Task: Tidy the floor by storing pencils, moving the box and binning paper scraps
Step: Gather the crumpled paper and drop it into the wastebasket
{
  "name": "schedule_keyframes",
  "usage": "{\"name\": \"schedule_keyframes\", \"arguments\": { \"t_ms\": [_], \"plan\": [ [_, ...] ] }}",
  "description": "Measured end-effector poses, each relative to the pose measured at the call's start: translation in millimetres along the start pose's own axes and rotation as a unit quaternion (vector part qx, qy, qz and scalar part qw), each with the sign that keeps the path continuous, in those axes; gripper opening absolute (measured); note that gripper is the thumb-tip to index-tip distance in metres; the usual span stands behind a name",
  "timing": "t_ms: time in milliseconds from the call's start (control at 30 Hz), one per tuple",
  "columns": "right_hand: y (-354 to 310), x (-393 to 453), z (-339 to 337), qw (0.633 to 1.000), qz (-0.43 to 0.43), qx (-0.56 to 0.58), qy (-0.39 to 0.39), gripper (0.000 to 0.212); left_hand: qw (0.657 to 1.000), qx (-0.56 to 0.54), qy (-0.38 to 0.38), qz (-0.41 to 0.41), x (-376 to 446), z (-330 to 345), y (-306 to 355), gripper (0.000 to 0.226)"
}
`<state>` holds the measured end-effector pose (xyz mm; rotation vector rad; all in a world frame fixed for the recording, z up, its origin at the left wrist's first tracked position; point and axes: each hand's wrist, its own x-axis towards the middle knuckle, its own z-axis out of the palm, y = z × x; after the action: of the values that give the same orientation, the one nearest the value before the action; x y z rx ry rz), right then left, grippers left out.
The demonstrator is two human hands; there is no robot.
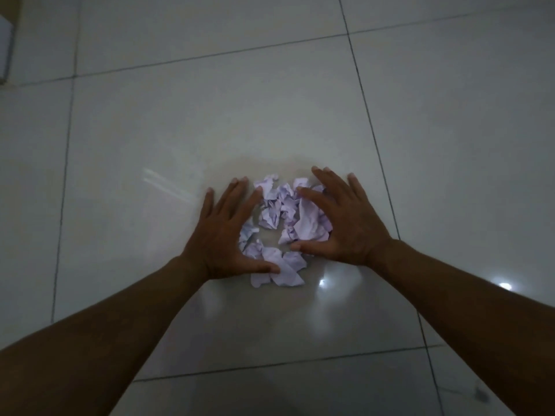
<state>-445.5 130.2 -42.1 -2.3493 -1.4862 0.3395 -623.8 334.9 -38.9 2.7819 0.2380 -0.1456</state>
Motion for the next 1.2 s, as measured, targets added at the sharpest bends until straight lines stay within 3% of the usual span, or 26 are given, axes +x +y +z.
{"name": "schedule_keyframes", "arguments": {
  "t_ms": [133, 267, 467, 767, 1067, 1200],
  "plan": [
    [4, 7, -2, 0.998, -0.052, 0.010, -0.022, 0.108, 0.999, 0.030, 0.006, 0.039, 20, -4, 9, 0.139],
    [0, 6, 4, 0.994, -0.104, 0.000, -0.036, 0.110, 0.992, 0.063, -0.039, 0.102, 35, -6, 9, 0.145],
    [0, 1, 11, 0.989, -0.135, -0.043, -0.046, 0.117, 0.993, 0.053, -0.038, 0.094, 23, -2, 5, 0.132],
    [-11, 14, 20, 0.988, -0.147, -0.040, 0.036, 0.062, 0.993, 0.048, 0.094, 0.047, -6, 19, 11, 0.078],
    [-24, 28, 20, 0.993, -0.106, -0.029, 0.037, 0.042, 0.986, 0.050, 0.158, 0.009, 2, 24, 12, 0.037],
    [-31, 33, 19, 0.995, -0.091, -0.011, 0.030, 0.034, 0.984, 0.063, 0.168, 0.004, 8, 21, 13, 0.030]
  ]
}}
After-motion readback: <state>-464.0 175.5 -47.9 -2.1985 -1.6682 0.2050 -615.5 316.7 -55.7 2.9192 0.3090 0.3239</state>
